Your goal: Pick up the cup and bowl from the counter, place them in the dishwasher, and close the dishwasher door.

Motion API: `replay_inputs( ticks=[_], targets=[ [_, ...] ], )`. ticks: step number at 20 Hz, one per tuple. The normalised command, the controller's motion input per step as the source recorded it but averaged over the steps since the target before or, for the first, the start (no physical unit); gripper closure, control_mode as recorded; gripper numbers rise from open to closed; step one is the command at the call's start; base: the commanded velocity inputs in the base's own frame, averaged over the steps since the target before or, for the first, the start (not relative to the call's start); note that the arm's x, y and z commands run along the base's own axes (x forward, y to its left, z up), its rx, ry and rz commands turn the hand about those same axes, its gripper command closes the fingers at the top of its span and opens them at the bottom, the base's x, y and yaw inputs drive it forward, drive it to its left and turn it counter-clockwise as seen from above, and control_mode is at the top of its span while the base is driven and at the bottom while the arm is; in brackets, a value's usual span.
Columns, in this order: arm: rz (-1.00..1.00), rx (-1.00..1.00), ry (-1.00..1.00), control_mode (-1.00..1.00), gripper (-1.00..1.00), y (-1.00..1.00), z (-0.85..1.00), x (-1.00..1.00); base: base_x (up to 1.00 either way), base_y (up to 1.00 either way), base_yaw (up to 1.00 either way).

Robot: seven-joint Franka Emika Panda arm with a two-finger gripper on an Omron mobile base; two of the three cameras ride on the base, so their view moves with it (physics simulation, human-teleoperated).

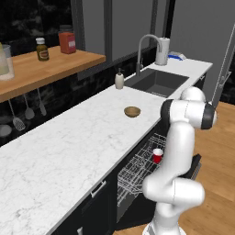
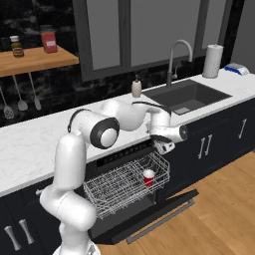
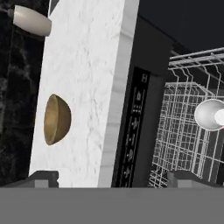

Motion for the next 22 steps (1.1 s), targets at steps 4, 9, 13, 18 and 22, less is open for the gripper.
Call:
replay_inputs(
  ticks=[4, 9, 13, 18, 22],
  targets=[
    [0.00, -0.01, 0.27, -1.00, -1.00, 0.67, 0.87, 0.48, 0.00, 0.00, 0.00],
    [0.00, -0.07, 0.28, -1.00, -1.00, 0.89, 0.17, 0.63, 0.00, 0.00, 0.00],
    [0.00, -0.07, 0.31, -1.00, -1.00, 0.73, -0.06, 0.55, 0.00, 0.00, 0.00],
    [0.00, -0.02, 0.31, -1.00, -1.00, 0.35, -0.28, 0.50, 0.00, 0.00, 0.00],
    [0.00, 0.00, 0.25, -1.00, -1.00, 0.00, -0.24, 0.46, 0.00, 0.00, 0.00]
  ],
)
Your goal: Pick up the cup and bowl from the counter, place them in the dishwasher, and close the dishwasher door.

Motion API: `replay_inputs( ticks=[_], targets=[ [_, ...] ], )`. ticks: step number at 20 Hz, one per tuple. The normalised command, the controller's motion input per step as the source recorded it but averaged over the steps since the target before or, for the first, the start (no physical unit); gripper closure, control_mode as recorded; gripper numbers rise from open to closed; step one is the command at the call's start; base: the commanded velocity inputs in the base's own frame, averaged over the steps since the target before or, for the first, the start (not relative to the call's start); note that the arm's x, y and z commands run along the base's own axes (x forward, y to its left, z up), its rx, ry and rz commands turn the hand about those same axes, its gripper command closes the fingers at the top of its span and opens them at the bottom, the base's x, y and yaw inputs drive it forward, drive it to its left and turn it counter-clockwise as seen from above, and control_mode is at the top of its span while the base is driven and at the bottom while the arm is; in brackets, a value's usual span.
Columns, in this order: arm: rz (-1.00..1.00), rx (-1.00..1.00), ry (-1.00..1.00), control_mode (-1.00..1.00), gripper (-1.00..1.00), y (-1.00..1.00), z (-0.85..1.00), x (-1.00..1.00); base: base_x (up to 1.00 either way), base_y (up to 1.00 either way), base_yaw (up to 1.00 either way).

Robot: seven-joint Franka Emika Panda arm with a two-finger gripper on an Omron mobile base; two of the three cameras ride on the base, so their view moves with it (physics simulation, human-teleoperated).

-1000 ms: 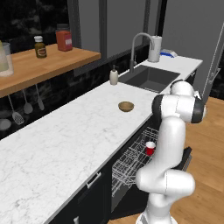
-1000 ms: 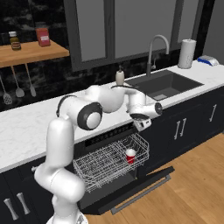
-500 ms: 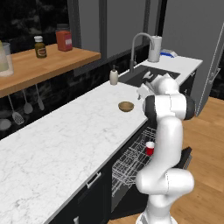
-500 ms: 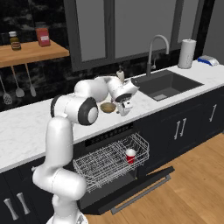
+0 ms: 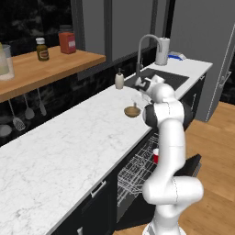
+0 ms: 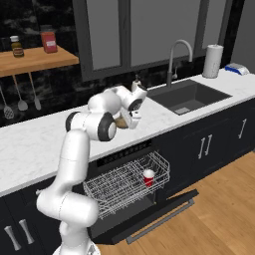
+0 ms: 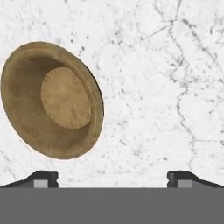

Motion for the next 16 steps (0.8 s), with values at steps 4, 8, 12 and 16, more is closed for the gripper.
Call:
replay_inputs(
  ticks=[4, 8, 12, 16],
  targets=[
    [0.00, 0.00, 0.19, -1.00, -1.00, 0.00, -0.19, 0.40, 0.00, 0.00, 0.00],
    [-0.01, -0.02, 0.09, -1.00, -1.00, 0.00, -0.19, 0.18, 0.00, 0.00, 0.00],
    [-0.06, -0.12, 0.00, -1.00, -1.00, 0.00, -0.26, -0.03, 0.00, 0.00, 0.00],
    [-0.05, -0.16, -0.03, -1.00, -1.00, 0.00, -0.36, -0.06, 0.00, 0.00, 0.00]
  ],
)
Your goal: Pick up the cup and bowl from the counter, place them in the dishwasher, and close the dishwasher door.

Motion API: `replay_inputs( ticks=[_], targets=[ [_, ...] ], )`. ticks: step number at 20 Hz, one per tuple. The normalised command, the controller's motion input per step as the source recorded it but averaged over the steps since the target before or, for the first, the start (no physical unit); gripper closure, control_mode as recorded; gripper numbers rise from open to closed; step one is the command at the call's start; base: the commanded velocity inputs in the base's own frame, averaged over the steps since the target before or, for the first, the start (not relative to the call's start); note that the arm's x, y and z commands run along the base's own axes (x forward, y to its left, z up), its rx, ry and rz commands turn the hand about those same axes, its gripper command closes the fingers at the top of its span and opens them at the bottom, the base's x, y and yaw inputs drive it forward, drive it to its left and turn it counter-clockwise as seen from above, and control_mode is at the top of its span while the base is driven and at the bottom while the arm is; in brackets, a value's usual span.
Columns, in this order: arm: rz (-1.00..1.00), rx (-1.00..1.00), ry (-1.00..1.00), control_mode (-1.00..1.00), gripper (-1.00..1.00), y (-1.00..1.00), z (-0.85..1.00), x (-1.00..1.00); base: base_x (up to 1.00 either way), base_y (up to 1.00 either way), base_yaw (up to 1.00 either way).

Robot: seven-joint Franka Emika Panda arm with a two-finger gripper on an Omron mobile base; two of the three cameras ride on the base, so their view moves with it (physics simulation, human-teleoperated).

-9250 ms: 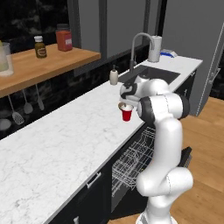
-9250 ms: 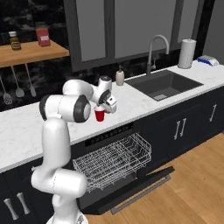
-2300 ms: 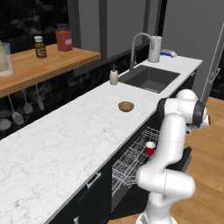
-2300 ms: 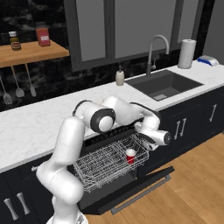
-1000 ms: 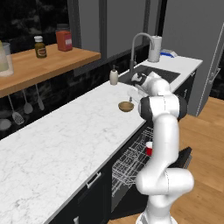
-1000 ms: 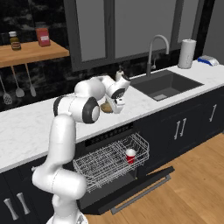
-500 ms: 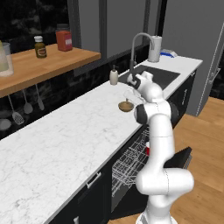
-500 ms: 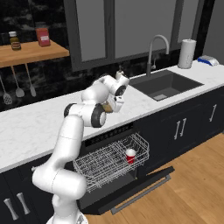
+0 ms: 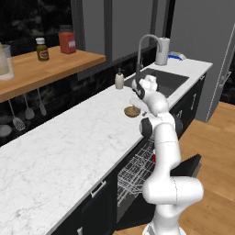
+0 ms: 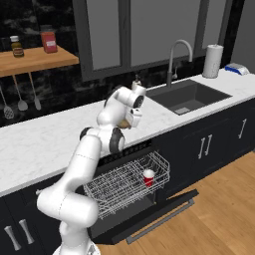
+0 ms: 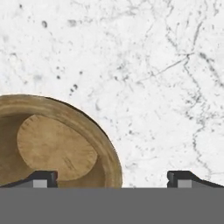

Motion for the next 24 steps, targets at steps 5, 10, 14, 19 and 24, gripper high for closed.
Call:
replay_inputs(
  ticks=[5, 10, 14, 19, 24],
  targets=[
    [-0.05, -0.18, -0.11, -1.00, -1.00, 0.00, -0.47, -0.11, 0.00, 0.00, 0.00],
    [-0.03, -0.09, -0.15, -1.00, -1.00, 0.00, -0.43, -0.22, 0.00, 0.00, 0.00],
    [-0.01, -0.02, -0.13, -1.00, 1.00, 0.09, -0.41, -0.24, 0.00, 0.00, 0.00],
    [-0.01, 0.00, -0.13, -1.00, 1.00, 0.06, -0.19, -0.29, 0.00, 0.00, 0.00],
    [-0.02, 0.00, -0.24, -1.00, 1.00, -0.01, 0.00, -0.79, 0.00, 0.00, 0.00]
  ],
)
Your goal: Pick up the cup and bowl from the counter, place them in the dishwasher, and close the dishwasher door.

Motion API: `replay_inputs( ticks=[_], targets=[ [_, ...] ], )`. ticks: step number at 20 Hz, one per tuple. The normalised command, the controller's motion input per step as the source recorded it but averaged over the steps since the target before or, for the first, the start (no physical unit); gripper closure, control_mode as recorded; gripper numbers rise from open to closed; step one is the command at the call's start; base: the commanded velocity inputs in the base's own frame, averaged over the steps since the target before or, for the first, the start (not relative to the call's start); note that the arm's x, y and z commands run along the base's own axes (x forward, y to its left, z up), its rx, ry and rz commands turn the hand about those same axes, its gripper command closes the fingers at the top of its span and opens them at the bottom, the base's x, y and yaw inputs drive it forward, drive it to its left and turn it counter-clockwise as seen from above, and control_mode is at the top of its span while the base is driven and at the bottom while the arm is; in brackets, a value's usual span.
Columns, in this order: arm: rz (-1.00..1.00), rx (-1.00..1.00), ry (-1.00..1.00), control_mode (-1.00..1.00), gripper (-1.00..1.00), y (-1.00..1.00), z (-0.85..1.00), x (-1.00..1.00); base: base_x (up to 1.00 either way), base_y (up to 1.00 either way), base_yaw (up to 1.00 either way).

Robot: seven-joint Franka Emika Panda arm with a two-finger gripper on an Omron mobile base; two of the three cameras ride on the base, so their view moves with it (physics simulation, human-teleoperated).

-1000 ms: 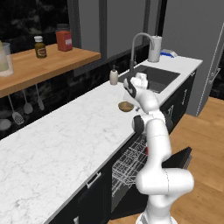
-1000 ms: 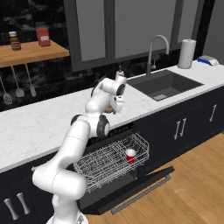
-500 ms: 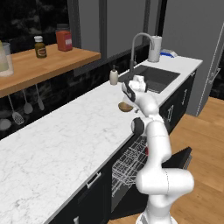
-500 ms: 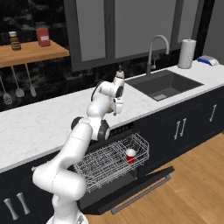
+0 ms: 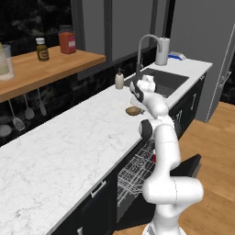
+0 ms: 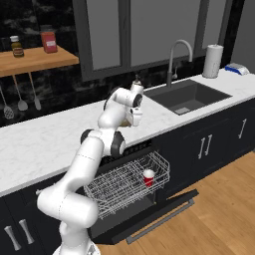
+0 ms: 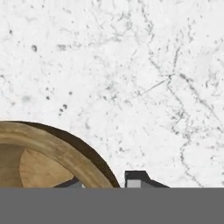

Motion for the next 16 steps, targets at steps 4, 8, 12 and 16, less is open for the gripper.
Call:
replay_inputs(
  ticks=[4, 8, 12, 16],
  targets=[
    [-0.06, 0.00, -0.28, -1.00, 1.00, -0.07, 0.03, -1.00, 0.00, 0.00, 0.00],
    [-0.06, 0.00, -0.33, -1.00, 1.00, -0.11, 0.12, -1.00, 0.00, 0.00, 0.00],
    [-0.03, 0.00, -0.38, -1.00, 1.00, -0.23, 0.03, -1.00, 0.00, 0.00, 0.00],
    [-0.01, -0.02, -0.49, -1.00, 1.00, -0.19, -0.06, -1.00, 0.00, 0.00, 0.00]
  ],
)
